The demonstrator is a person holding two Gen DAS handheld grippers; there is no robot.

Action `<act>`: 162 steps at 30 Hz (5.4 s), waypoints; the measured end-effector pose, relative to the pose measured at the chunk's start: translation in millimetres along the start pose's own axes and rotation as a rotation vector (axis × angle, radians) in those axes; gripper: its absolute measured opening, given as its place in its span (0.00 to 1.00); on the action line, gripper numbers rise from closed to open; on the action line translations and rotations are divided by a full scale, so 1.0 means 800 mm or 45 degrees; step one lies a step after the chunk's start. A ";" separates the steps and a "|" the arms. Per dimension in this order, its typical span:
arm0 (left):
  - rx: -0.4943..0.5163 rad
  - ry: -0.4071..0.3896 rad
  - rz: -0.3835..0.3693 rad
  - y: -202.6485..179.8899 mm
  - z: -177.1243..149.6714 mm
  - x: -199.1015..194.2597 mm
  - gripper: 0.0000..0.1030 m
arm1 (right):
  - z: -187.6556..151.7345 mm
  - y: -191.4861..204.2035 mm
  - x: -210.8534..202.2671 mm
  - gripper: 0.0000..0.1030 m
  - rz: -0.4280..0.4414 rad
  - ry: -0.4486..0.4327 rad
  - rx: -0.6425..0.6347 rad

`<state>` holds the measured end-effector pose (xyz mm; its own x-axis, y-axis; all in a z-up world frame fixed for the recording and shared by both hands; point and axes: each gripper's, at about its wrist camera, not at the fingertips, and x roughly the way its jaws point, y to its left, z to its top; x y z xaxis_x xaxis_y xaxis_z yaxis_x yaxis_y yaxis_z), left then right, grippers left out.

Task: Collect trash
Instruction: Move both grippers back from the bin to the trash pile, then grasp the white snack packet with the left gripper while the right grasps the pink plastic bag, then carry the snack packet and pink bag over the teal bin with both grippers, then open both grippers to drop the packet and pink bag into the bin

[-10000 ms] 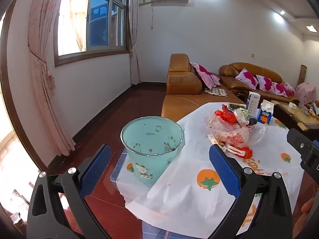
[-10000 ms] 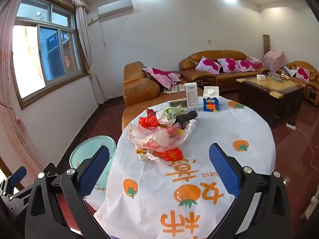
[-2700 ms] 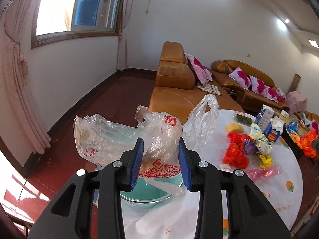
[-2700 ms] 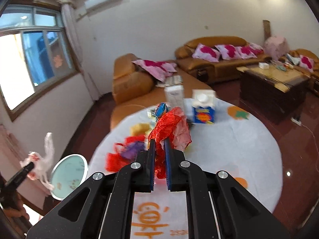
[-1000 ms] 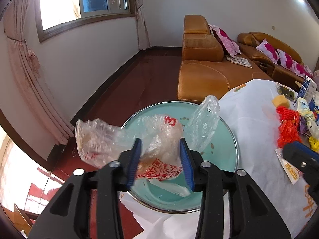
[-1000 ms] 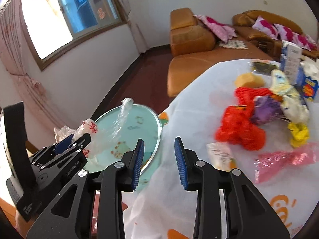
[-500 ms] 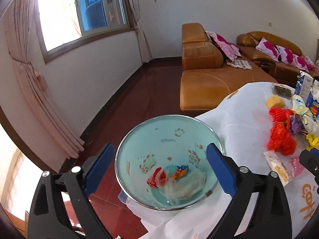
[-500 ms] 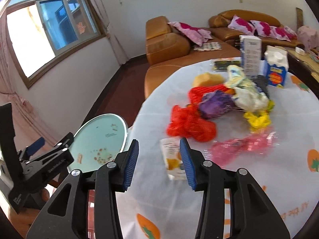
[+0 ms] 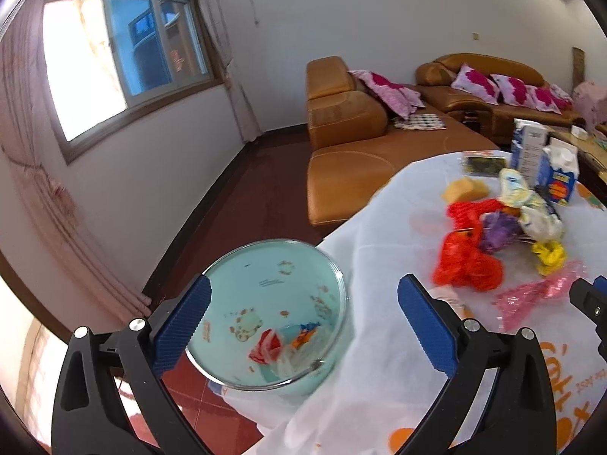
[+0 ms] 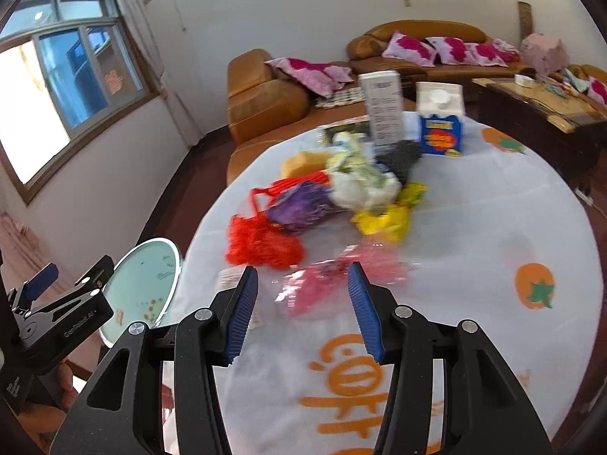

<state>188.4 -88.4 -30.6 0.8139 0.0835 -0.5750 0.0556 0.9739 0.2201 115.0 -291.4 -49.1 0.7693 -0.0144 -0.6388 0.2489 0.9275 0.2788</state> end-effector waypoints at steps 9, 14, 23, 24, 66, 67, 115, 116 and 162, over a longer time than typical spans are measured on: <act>0.071 -0.011 -0.080 -0.060 0.006 -0.015 0.94 | 0.002 -0.075 -0.024 0.48 -0.099 -0.046 0.101; 0.120 -0.022 -0.106 -0.089 0.007 -0.021 0.94 | 0.003 -0.110 -0.029 0.48 -0.135 -0.055 0.157; 0.154 0.014 -0.154 -0.122 0.005 -0.015 0.94 | 0.004 -0.141 -0.030 0.48 -0.166 -0.060 0.204; 0.158 0.023 -0.157 -0.124 0.004 -0.013 0.94 | 0.004 -0.144 -0.027 0.48 -0.164 -0.055 0.212; -0.130 0.306 -0.468 -0.100 -0.048 0.097 0.64 | 0.012 -0.101 0.049 0.71 -0.003 0.102 0.339; -0.136 0.312 -0.490 -0.104 -0.050 0.100 0.55 | 0.010 -0.100 0.050 0.71 -0.001 0.105 0.345; -0.442 0.018 -0.127 0.171 -0.055 0.026 0.29 | 0.020 0.147 0.044 0.31 0.277 0.015 -0.073; -0.448 0.018 -0.122 0.174 -0.056 0.027 0.29 | 0.020 0.153 0.045 0.31 0.282 0.017 -0.083; -0.452 0.187 -0.220 0.178 -0.080 0.116 0.29 | -0.018 0.276 0.188 0.33 0.280 0.296 -0.518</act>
<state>235.0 71.3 -103.0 0.7174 -0.0829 -0.6917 -0.0401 0.9863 -0.1598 277.0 -83.3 -93.8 0.6150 0.2378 -0.7518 -0.1886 0.9701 0.1526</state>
